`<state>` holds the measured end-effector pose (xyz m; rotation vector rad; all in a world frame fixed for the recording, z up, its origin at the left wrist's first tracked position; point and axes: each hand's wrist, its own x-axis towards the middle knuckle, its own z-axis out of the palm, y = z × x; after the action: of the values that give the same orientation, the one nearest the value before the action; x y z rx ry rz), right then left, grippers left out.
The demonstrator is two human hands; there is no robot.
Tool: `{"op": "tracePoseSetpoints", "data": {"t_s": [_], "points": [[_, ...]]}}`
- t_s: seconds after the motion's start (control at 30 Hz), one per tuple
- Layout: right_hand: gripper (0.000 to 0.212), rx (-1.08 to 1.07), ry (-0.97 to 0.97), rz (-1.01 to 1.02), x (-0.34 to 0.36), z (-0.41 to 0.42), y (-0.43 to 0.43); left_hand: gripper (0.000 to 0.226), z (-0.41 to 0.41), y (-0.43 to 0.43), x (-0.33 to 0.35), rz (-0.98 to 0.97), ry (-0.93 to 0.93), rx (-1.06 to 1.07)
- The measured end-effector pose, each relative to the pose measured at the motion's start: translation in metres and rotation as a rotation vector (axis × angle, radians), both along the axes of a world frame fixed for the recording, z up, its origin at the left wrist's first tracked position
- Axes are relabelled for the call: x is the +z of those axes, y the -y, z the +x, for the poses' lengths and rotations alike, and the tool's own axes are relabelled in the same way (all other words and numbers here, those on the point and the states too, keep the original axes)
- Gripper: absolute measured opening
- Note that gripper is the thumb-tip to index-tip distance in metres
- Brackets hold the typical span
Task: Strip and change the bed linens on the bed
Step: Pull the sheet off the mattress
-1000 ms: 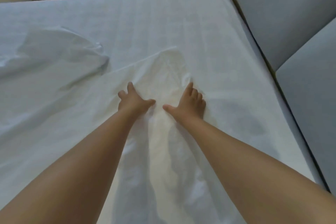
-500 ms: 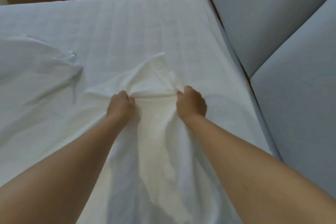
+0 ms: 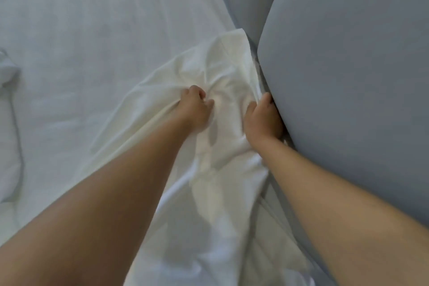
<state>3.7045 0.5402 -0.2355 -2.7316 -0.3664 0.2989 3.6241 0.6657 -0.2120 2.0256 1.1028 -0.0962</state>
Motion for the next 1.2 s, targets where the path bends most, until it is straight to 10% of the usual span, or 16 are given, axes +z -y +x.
{"op": "tracePoseSetpoints", "data": {"t_s": [0.2, 0.37, 0.7, 0.93, 1.2], "points": [[0.075, -0.017, -0.194, 0.111, 0.029, -0.1, 0.081, 0.052, -0.076, 0.082, 0.019, -0.011, 0.053, -0.303], [0.079, -0.068, -0.272, -0.208, 0.048, -0.186, 0.185, 0.065, -0.175, 0.173, 0.033, -0.066, 0.031, -0.252], [0.032, -0.41, -0.201, -0.204, 0.044, -0.225, 0.286, 0.071, -0.264, 0.255, 0.044, 0.186, -0.183, -0.74], [0.052, 0.072, -0.019, -0.241, 0.052, -0.272, 0.272, 0.074, -0.336, 0.272, 0.032, 0.242, -0.253, -0.748], [0.057, 0.626, -0.321, -0.066, 0.083, -0.38, 0.195, 0.081, -0.434, 0.183, 0.056, 0.34, -0.417, -0.495]]}}
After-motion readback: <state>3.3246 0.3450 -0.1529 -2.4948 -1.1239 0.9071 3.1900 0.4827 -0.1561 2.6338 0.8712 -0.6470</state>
